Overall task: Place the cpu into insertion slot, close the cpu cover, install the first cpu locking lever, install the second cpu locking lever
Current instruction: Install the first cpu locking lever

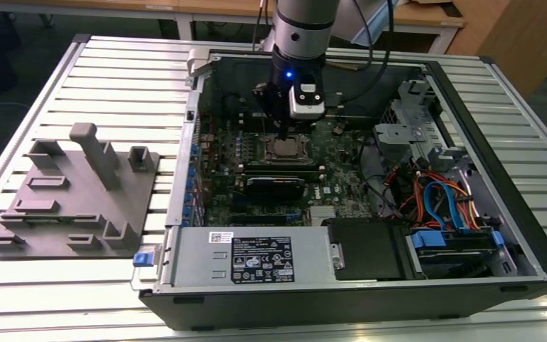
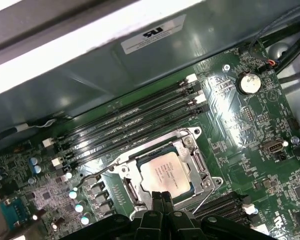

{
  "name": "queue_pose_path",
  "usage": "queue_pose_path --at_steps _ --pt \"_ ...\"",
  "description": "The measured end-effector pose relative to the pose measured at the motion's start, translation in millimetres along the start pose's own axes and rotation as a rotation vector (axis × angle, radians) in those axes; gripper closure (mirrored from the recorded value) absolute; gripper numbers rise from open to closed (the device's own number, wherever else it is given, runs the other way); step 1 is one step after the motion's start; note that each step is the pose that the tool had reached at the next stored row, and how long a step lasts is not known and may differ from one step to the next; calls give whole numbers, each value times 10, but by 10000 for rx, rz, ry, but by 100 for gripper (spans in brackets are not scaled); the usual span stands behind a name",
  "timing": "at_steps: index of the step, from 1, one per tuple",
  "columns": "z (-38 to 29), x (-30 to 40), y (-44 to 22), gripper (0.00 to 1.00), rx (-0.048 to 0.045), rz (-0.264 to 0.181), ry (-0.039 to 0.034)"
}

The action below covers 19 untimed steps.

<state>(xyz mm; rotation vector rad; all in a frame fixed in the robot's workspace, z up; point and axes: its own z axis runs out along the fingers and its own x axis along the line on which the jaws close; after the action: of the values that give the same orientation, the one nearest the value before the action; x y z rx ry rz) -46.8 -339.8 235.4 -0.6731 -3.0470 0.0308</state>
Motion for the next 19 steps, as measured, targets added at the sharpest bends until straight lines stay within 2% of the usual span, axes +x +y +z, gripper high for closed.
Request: queue_pose_path --at_steps 10,13,15,19 --pt "-74 11 -6 90 -79 -95 -68" --pt "-81 11 -6 90 -189 -130 -54" --pt "-81 12 -6 90 -253 -320 -25" --pt "-77 11 -6 90 -246 -1037 -31"
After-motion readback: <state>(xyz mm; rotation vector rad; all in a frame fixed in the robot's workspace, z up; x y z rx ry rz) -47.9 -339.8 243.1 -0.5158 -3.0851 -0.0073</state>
